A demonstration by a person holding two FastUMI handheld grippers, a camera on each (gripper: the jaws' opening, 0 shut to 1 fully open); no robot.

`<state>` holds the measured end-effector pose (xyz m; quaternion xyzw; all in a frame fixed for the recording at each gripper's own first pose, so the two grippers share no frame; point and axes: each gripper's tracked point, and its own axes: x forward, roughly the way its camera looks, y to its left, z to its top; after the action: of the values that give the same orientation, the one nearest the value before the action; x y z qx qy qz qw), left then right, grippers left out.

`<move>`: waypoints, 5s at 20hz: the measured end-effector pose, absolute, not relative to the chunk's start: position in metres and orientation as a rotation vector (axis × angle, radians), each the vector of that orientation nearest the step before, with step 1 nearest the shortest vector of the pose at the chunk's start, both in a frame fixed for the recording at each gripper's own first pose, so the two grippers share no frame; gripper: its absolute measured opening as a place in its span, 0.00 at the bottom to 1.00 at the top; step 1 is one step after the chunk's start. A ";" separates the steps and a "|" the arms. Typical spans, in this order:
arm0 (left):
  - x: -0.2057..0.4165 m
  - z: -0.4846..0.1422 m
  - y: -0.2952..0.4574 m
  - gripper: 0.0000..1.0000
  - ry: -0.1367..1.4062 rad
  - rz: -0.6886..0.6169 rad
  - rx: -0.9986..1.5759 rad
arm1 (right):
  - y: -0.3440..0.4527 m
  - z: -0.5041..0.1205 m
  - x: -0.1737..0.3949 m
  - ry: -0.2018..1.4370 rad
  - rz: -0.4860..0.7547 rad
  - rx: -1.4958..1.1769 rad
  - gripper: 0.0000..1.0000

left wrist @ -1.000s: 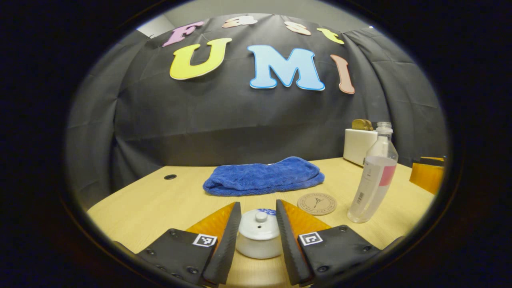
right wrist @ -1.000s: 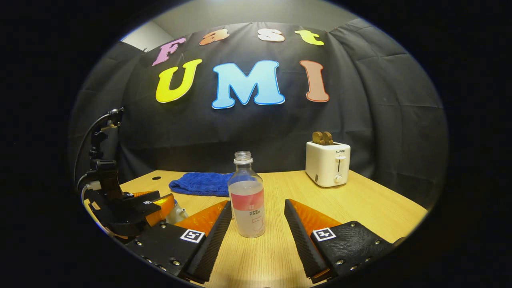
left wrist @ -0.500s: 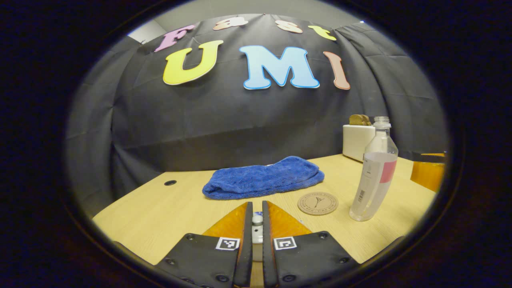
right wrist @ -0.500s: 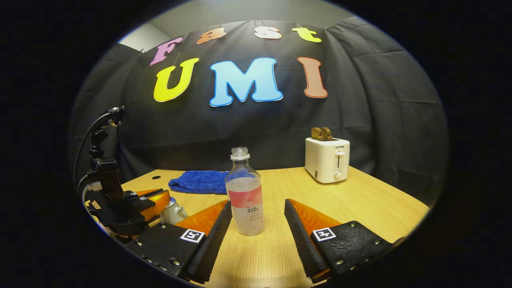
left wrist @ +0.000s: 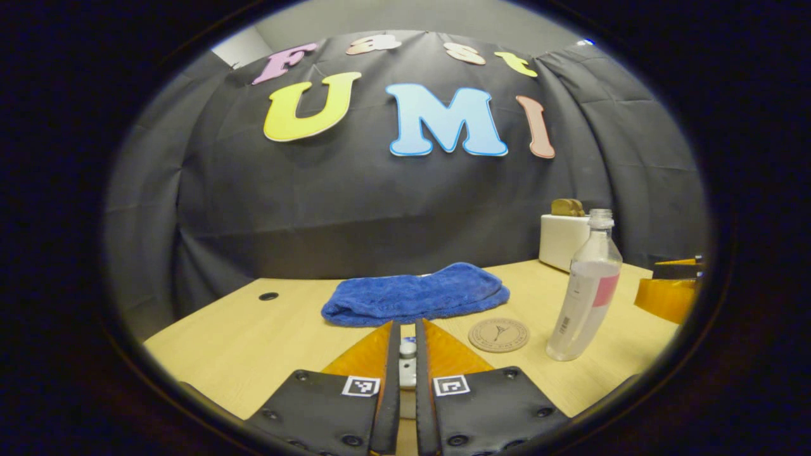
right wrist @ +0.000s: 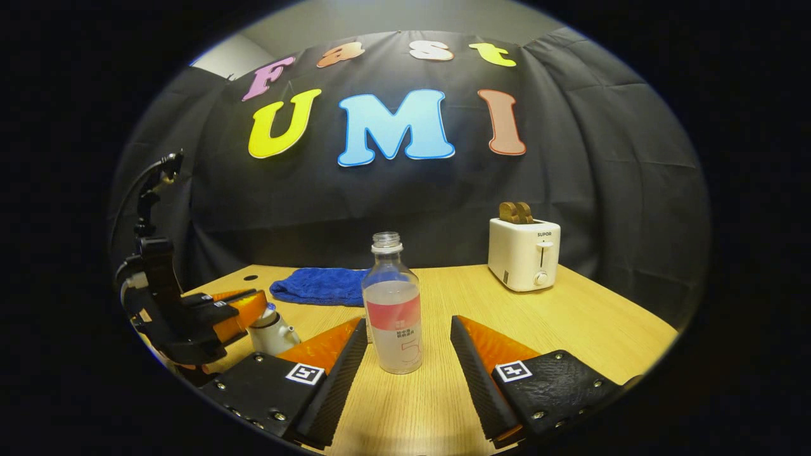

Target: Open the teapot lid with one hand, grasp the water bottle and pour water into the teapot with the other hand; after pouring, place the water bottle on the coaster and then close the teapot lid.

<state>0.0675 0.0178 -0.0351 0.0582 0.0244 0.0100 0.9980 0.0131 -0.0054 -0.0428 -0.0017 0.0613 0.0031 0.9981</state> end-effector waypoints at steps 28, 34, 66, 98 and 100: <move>0.047 -0.027 0.091 0.17 0.031 0.160 0.047 | 0.003 -0.089 0.092 0.291 0.072 -0.243 0.75; 0.044 -0.022 0.097 0.18 0.021 0.169 0.026 | 0.009 -0.075 0.098 0.246 0.058 -0.532 0.75; 0.037 -0.027 0.144 0.18 0.042 0.274 -0.019 | 0.080 -0.004 0.129 -0.232 0.005 -1.676 0.74; 0.038 -0.031 0.141 0.18 0.058 0.265 -0.022 | 0.095 0.036 0.134 -0.444 -0.051 -1.937 0.74; 0.038 -0.030 0.141 0.17 0.058 0.264 -0.022 | 0.097 0.038 0.135 -0.460 -0.059 -1.956 0.74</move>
<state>0.0384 0.1414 -0.0304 -0.0112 0.0290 0.1317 0.9908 0.1348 0.0969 0.0378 -0.8215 -0.1930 -0.0249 0.5359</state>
